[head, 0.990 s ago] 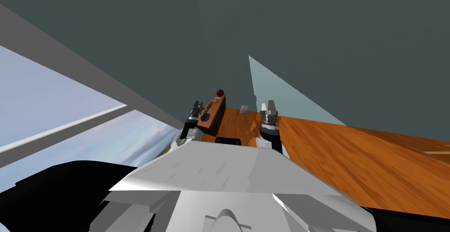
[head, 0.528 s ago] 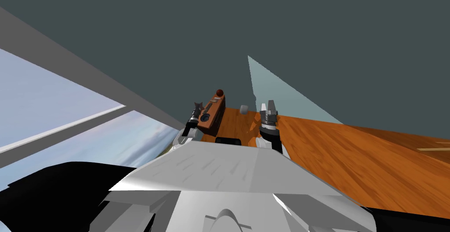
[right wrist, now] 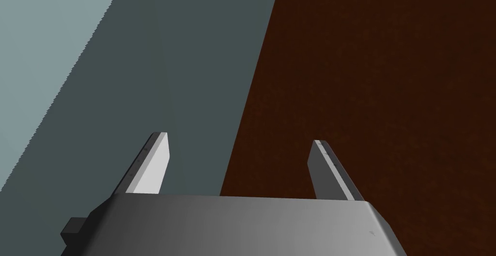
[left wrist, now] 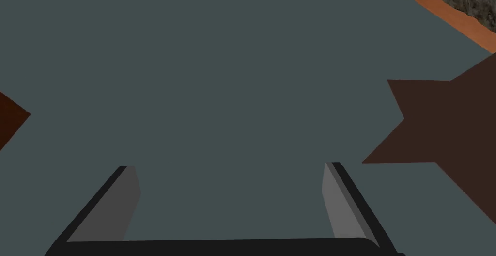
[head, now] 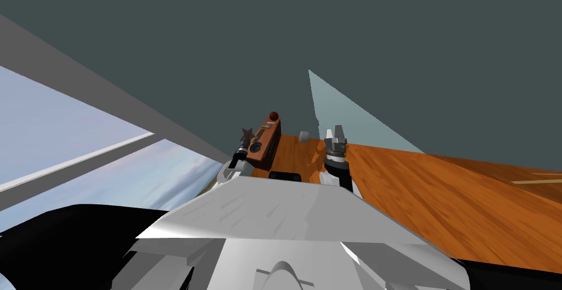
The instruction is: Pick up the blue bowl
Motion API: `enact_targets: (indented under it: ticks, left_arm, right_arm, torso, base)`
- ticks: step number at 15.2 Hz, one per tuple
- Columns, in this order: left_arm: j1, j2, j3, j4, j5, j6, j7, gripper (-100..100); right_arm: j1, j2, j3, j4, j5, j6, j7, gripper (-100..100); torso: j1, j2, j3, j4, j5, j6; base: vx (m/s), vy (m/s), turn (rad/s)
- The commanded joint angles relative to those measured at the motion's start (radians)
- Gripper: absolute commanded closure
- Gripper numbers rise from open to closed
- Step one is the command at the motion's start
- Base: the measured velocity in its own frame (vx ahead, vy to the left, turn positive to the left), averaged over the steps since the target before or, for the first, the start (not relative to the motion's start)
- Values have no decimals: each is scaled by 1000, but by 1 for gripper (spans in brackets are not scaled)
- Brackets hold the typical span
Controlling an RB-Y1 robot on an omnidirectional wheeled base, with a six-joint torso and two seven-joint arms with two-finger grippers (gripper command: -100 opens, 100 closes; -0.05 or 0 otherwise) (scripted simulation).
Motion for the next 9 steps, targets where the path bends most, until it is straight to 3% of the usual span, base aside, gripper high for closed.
enact_targets:
  ticks: [1, 9]
  left_arm:
    - [-19, 1, 5, 50, 1, 25, 4, -100]
    - [-65, 9, 17, 215, 9, 82, 20, -100]
  right_arm:
    - [0, 0, 0, 0, 0, 0, 0, 0]
    - [0, 0, 0, 0, 0, 0, 0, 0]
  torso:
    - [0, 0, 0, 0, 0, 0]
    - [0, 0, 0, 0, 0, 0]
  base:
    - [-1, 6, -31]
    - [1, 6, -28]
